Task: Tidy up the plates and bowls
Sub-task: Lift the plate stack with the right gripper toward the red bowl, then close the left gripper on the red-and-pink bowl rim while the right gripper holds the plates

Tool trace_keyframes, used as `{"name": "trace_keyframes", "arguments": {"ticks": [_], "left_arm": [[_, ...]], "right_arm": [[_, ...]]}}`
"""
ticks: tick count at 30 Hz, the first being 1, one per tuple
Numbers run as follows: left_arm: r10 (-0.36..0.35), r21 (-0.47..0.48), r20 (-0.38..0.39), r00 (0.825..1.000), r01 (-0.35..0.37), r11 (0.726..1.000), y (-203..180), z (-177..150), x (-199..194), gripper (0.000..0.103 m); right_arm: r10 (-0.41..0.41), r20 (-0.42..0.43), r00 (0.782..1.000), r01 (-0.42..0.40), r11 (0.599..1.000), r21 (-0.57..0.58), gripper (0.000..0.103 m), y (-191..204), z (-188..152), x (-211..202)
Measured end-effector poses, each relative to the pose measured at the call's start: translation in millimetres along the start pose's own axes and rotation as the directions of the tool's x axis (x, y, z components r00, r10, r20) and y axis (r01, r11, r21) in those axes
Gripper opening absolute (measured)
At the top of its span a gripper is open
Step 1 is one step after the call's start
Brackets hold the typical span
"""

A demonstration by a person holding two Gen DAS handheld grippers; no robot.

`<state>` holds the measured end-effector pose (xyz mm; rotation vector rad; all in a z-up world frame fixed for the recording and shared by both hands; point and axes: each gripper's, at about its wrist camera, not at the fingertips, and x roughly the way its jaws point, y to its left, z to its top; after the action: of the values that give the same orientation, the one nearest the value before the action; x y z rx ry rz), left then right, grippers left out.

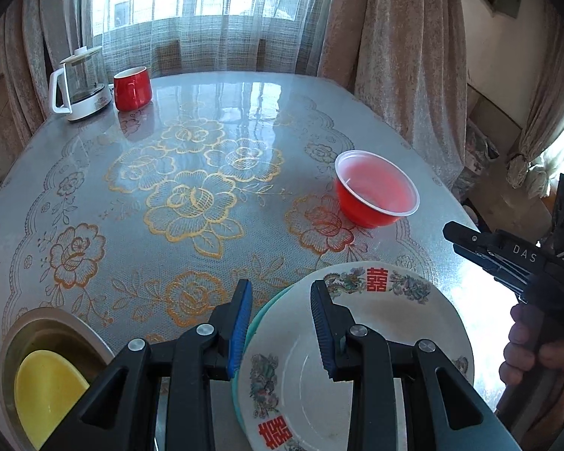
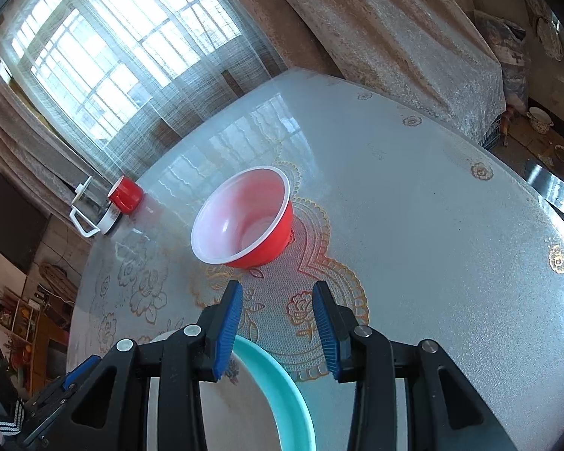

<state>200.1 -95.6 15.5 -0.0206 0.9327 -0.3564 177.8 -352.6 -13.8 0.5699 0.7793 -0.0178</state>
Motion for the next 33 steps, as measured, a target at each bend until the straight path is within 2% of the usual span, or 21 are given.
{"name": "trace_keyframes", "arguments": {"ticks": [3, 9, 14, 16, 24, 27, 28, 33], "left_arm": [[-0.050, -0.028, -0.006, 0.999, 0.050, 0.998, -5, 15, 11, 0.033], [-0.086, -0.084, -0.021, 0.996, 0.084, 0.993, -13, 45, 39, 0.037], [-0.124, -0.121, -0.037, 0.992, 0.118, 0.986, -23, 65, 59, 0.037], [-0.122, -0.133, -0.032, 0.992, 0.117, 0.984, -28, 73, 66, 0.036], [-0.127, -0.164, -0.090, 0.988, 0.111, 0.980, -39, 88, 107, 0.035], [-0.158, -0.165, -0.110, 0.981, 0.139, 0.976, -40, 87, 116, 0.020], [-0.169, -0.168, -0.117, 0.979, 0.148, 0.975, -40, 86, 117, 0.017], [-0.168, -0.149, -0.109, 0.980, 0.151, 0.977, -33, 78, 107, 0.014]], "right_arm": [[0.005, -0.011, 1.000, -0.005, 1.000, 0.016, 0.039, 1, 12, 10], [-0.011, -0.029, 1.000, 0.013, 0.998, 0.053, 0.039, -1, 35, 30], [-0.048, -0.044, 0.998, 0.051, 0.997, 0.064, 0.030, -3, 46, 46], [-0.057, -0.054, 0.997, 0.060, 0.996, 0.063, 0.028, -4, 49, 52], [-0.082, -0.086, 0.993, 0.084, 0.996, 0.018, 0.016, 0, 46, 69], [-0.072, -0.095, 0.993, 0.073, 0.997, -0.002, 0.014, 4, 44, 72], [-0.079, -0.096, 0.992, 0.078, 0.997, -0.013, 0.014, 6, 43, 73], [-0.066, -0.121, 0.990, 0.063, 0.997, -0.033, 0.014, 15, 39, 75]]}}
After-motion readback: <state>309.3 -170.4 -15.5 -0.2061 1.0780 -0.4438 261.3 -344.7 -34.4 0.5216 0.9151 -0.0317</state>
